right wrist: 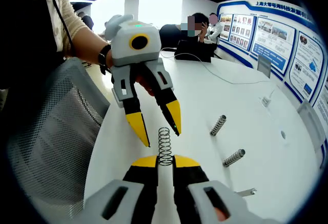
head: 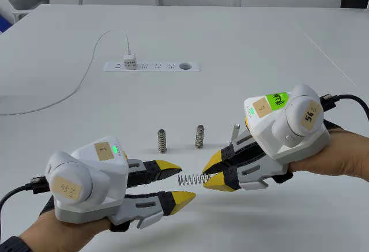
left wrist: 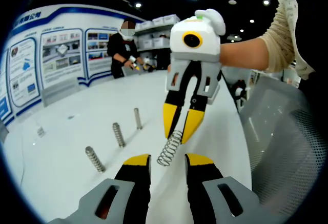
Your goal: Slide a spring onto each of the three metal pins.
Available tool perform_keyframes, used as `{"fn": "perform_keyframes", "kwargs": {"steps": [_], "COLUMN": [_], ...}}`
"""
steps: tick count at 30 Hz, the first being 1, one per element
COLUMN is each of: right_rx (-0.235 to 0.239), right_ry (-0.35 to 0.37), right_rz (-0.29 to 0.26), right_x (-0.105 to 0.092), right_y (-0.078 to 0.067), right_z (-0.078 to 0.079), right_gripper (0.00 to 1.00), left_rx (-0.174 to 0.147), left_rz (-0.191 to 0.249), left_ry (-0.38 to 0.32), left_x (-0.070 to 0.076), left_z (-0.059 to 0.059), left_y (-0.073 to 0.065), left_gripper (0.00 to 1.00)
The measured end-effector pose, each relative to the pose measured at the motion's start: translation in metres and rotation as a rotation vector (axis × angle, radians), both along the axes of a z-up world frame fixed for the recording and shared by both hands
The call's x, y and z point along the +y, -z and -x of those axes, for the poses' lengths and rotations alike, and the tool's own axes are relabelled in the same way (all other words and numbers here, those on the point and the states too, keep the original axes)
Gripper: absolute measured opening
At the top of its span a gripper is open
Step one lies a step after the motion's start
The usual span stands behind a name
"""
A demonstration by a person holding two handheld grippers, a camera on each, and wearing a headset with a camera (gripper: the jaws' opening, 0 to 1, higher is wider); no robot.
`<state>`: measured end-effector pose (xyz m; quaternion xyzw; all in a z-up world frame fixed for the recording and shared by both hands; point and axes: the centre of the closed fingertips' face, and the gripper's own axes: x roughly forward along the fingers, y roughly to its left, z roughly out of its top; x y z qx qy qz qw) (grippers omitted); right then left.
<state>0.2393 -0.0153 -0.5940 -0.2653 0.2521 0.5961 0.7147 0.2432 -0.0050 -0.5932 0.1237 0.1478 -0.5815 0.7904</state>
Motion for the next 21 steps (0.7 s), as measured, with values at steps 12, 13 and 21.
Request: {"fn": "perform_keyframes", "kwargs": {"steps": [12,13,21], "right_rx": [0.016,0.019,0.050], "right_ry": [-0.021,-0.019,0.006], "right_rz": [0.008,0.005,-0.070], "right_x": [0.000,0.000,0.005], "right_y": [-0.001,-0.002,-0.018], "right_z": [0.006,0.006,0.005], "right_gripper": [0.11,0.11,0.11], "left_rx": [-0.038,-0.039,-0.042], "left_rz": [-0.024,-0.024,-0.030], "left_ry": [0.036,0.036,0.037], "left_x": [-0.003,-0.003,-0.002], "left_z": [0.004,0.004,0.003], "left_y": [0.003,0.003,0.004], "left_gripper": [0.14,0.14,0.12]}}
